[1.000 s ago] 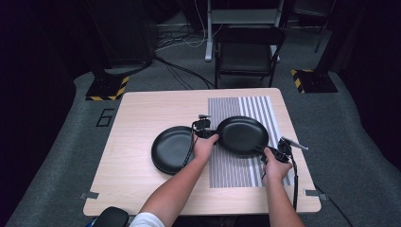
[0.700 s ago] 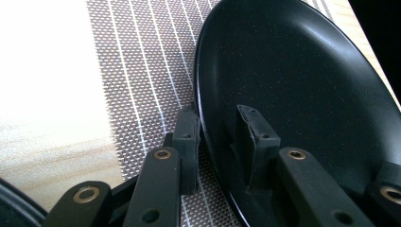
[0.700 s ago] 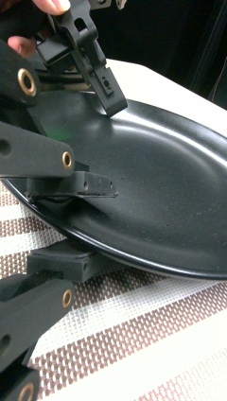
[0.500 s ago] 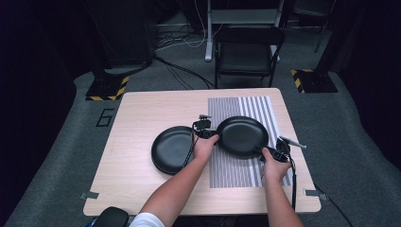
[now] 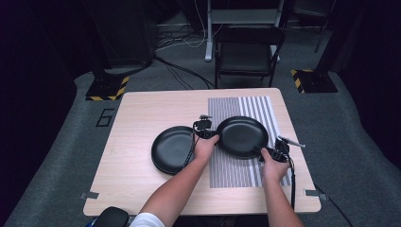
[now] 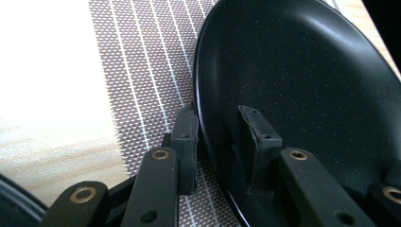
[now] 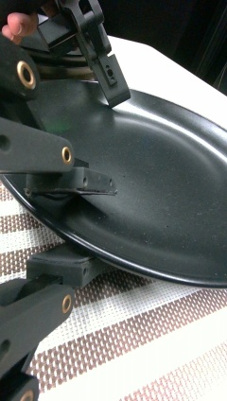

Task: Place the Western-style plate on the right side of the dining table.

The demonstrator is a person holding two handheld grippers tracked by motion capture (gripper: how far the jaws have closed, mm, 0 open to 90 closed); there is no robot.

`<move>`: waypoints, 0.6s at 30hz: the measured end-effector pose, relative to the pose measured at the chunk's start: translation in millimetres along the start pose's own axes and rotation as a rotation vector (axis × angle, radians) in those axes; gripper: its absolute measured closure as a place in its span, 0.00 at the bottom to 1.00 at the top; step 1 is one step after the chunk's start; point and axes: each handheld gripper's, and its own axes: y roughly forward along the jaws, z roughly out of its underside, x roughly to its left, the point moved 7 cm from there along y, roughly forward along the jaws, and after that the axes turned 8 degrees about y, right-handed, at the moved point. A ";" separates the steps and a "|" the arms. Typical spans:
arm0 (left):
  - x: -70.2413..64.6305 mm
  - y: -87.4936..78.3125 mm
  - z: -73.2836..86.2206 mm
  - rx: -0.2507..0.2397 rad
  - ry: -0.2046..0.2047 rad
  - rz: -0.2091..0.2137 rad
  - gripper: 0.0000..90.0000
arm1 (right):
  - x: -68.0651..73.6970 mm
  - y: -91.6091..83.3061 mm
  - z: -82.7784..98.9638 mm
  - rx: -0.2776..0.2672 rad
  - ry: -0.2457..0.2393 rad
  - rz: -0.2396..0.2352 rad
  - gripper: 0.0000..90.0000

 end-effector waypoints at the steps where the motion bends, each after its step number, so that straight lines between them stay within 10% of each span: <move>1: 0.0 0.0 0.0 0.000 0.000 0.000 0.78 | 0.0 0.0 0.0 0.000 0.000 0.000 0.73; 18: 2.2 -9.2 -6.9 -0.041 0.021 -0.022 0.76 | 3.1 -3.3 2.7 0.004 -0.047 0.040 0.69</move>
